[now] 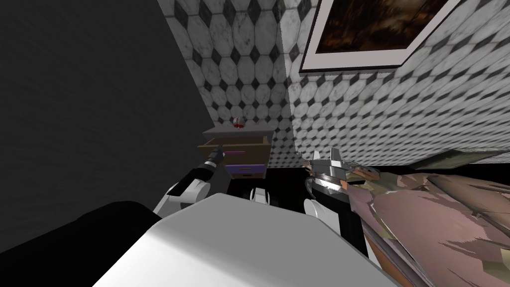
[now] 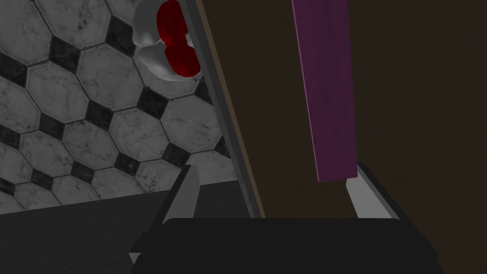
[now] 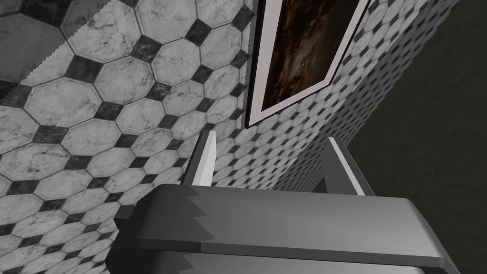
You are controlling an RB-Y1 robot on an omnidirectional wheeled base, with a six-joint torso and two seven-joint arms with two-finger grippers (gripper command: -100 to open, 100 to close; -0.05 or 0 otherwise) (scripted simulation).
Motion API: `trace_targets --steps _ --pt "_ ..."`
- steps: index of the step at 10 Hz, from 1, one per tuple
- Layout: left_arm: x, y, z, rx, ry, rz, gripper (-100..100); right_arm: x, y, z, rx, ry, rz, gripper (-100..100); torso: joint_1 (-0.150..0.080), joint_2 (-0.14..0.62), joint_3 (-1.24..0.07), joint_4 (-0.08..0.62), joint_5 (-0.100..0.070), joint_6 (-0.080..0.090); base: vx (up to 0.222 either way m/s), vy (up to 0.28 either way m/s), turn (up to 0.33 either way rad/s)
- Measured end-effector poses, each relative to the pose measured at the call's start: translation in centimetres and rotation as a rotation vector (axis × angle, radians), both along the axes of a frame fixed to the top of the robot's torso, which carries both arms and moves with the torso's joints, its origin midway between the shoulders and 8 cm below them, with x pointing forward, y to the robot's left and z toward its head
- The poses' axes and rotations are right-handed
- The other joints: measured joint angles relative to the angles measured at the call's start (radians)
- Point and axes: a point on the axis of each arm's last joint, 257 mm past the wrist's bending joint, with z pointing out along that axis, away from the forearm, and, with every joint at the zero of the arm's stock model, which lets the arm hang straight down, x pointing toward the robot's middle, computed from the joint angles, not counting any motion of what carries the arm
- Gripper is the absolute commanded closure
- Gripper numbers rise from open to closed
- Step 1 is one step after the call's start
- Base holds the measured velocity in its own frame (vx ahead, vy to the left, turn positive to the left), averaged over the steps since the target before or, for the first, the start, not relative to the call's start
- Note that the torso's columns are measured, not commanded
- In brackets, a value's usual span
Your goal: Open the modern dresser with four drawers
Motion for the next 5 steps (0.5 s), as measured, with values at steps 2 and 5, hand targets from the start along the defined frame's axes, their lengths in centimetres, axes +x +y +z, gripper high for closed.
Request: trace_targets --steps 2,5 --pt "0.00 0.07 -0.30 -0.002 0.008 0.002 0 0.00 0.00 0.00 0.000 0.000 0.000 0 0.001 -0.003 -0.002 -0.002 0.001 0.000 0.000 0.000 0.000" --pt "0.00 0.12 -0.53 -0.003 0.013 0.003 0 0.00 0.00 0.00 0.000 0.000 0.000 0 0.002 -0.005 -0.003 -0.003 0.002 0.000 0.000 0.000 0.000"
